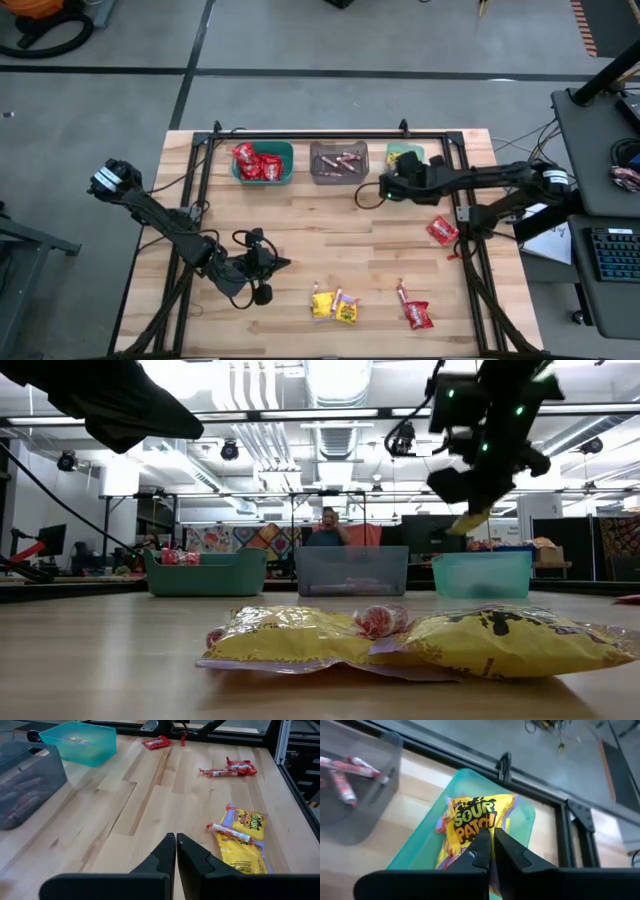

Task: Sort candy
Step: Put the yellow candy into the light green bin, then put the white candy into the black bin

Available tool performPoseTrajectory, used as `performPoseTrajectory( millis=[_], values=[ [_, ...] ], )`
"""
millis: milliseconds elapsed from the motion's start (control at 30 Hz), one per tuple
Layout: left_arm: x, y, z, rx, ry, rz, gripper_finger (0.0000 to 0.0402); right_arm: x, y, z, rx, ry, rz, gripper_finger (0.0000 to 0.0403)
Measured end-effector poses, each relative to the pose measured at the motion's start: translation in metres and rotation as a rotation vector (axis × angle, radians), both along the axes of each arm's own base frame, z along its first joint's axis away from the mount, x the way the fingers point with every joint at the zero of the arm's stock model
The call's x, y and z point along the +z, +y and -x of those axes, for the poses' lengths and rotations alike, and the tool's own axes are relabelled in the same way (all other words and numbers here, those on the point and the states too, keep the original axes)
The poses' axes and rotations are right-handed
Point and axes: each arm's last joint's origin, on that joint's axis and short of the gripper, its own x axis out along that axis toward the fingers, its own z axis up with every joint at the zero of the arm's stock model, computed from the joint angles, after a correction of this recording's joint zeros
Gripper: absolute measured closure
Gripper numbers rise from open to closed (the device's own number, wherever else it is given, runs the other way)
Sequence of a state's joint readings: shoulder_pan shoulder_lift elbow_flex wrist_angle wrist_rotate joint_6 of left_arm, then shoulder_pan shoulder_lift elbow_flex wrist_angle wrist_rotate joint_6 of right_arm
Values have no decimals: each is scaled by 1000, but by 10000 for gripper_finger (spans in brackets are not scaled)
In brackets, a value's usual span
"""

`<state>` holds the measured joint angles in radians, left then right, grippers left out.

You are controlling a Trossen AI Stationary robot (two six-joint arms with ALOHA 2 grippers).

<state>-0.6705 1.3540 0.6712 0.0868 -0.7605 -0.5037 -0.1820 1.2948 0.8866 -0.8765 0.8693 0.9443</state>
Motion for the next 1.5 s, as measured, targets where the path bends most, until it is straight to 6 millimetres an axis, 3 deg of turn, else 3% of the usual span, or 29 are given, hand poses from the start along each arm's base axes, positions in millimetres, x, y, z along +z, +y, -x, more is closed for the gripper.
performPoseTrajectory(
  millis=[167,400,567,700,833,933,1067,1233,1367,1500],
  values=[
    [0,0,0,1,0,2,402,-6,-9,-4,11,-17,-34,379],
    [-1,0,0,0,6,-2,402,-7,-10,-5,14,-4,-36,308],
    [-1,0,0,8,2,19,402,5,-1,-4,65,-58,-17,274],
    [0,0,0,30,-11,71,402,21,21,-7,250,-181,-105,265],
    [-1,-2,-3,29,-33,92,402,36,57,-17,563,-371,-302,268],
    [-4,-6,-6,10,-36,100,402,39,89,-22,758,-461,-494,267],
    [-12,-9,-10,-5,-22,96,402,32,131,-24,868,-483,-719,266],
    [-18,-11,-12,0,-8,101,402,8,167,-12,680,-303,-1031,268],
    [-18,-12,-13,-1,-9,100,402,-14,185,2,460,-75,-1101,268],
    [-16,-13,-14,-18,-8,66,402,-29,196,4,387,17,-1101,268]
  ],
)
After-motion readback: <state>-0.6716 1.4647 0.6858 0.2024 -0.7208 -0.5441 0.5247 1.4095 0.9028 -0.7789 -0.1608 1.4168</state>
